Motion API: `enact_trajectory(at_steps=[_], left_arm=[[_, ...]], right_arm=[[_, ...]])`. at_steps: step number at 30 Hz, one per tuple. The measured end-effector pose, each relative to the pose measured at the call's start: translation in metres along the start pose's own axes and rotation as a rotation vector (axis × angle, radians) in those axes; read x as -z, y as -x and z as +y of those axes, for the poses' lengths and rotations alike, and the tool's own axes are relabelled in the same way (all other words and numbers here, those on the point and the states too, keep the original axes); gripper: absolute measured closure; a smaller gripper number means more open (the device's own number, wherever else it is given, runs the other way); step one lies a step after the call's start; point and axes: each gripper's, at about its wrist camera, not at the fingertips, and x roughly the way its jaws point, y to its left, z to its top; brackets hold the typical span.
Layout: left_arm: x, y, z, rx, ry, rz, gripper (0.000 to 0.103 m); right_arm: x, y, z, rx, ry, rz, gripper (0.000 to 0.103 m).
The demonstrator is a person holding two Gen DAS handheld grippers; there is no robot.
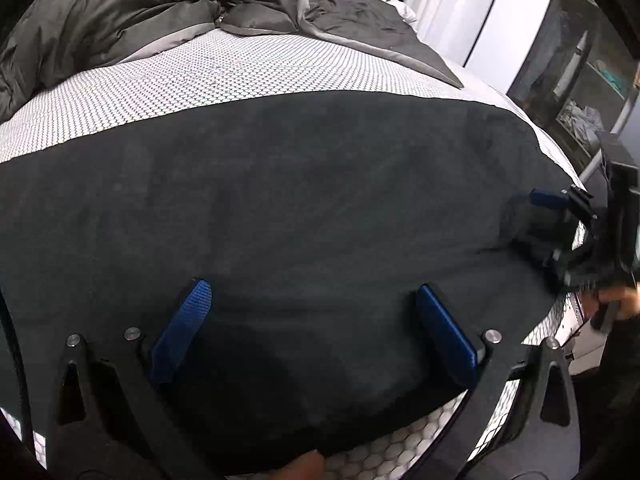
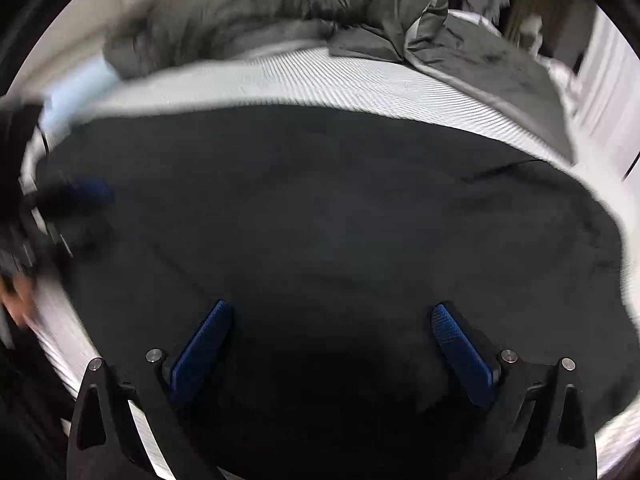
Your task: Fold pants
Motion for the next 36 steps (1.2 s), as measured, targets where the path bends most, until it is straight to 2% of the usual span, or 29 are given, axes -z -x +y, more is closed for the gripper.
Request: enact_trajectory(at_steps=[2, 3, 4, 5, 6, 7, 10, 13, 15, 18, 19, 20, 22, 23, 25, 26, 28, 29, 31, 34, 36], left_arm=[[-0.005, -0.003, 0.008, -0.013, 0.003, -0.002, 0.001], [-0.007, -0.006, 0.014, -0.014, 0.013, -0.002, 0.001], [-0.006, -0.006, 0.016, -0.01, 0.018, -0.002, 0.001], [-0.007, -0.007, 0.018, -0.013, 0.019, -0.002, 0.001], [-0.007, -0.007, 0.02, -0.021, 0.016, -0.001, 0.001], [-0.007, -0.008, 0.017, -0.032, 0.011, 0.001, 0.001], [-0.01, -0.008, 0.012, -0.046, 0.012, -0.005, 0.001], [-0.023, -0.004, 0.003, -0.011, 0.011, -0.031, 0.001], [-0.035, -0.006, -0.008, 0.026, -0.001, -0.044, 0.001], [-0.049, -0.028, -0.028, 0.111, -0.044, 0.007, 0.001], [-0.05, -0.036, -0.031, 0.108, -0.041, 0.031, 0.001], [-0.051, -0.047, -0.034, 0.087, -0.046, 0.067, 0.001], [-0.05, -0.058, -0.035, 0.03, -0.074, 0.095, 0.001], [-0.049, -0.058, -0.036, 0.018, -0.084, 0.094, 0.001], [-0.046, -0.055, -0.034, 0.0, -0.104, 0.09, 0.001], [-0.044, -0.055, -0.033, -0.007, -0.106, 0.086, 0.001], [-0.041, -0.054, -0.03, -0.007, -0.107, 0.074, 0.001], [-0.041, -0.055, -0.031, -0.014, -0.109, 0.072, 0.001], [-0.041, -0.056, -0.034, -0.033, -0.12, 0.07, 0.001], [-0.042, -0.058, -0.036, -0.046, -0.125, 0.072, 0.001], [-0.043, -0.059, -0.035, -0.044, -0.122, 0.071, 0.001]], right_arm=[[0.023, 0.011, -0.045, 0.056, -0.087, 0.007, 0.002], [0.032, 0.017, -0.07, 0.112, -0.152, 0.008, 0.004], [0.04, 0.022, -0.089, 0.131, -0.191, 0.001, 0.012], [0.046, 0.027, -0.105, 0.097, -0.231, -0.007, 0.029], [0.05, 0.029, -0.117, 0.073, -0.275, -0.01, 0.039], [0.048, 0.029, -0.117, 0.079, -0.276, -0.008, 0.039], [0.04, 0.028, -0.094, 0.173, -0.197, -0.006, 0.038], [0.018, 0.041, -0.072, 0.057, -0.197, -0.105, 0.037], [0.0, 0.038, -0.056, 0.0, -0.178, -0.139, 0.034], [-0.025, 0.008, -0.022, -0.124, -0.12, -0.106, 0.034], [-0.027, -0.001, -0.008, -0.146, -0.082, -0.078, 0.036], [-0.029, -0.01, 0.005, -0.149, -0.038, -0.05, 0.041], [-0.027, -0.021, 0.018, -0.092, 0.033, -0.005, 0.045], [-0.027, -0.021, 0.013, -0.068, 0.031, -0.007, 0.045], [-0.019, -0.017, -0.015, 0.041, -0.026, 0.004, 0.045], [-0.015, -0.017, -0.032, 0.111, -0.061, 0.008, 0.045], [-0.003, -0.015, -0.072, 0.337, -0.124, 0.03, 0.046], [0.002, -0.011, -0.089, 0.348, -0.18, 0.025, 0.055], [0.006, 0.0, -0.109, 0.236, -0.28, 0.003, 0.058], [0.004, 0.023, -0.103, 0.24, -0.245, -0.052, 0.056], [0.011, 0.02, -0.097, 0.214, -0.193, -0.002, 0.054]])
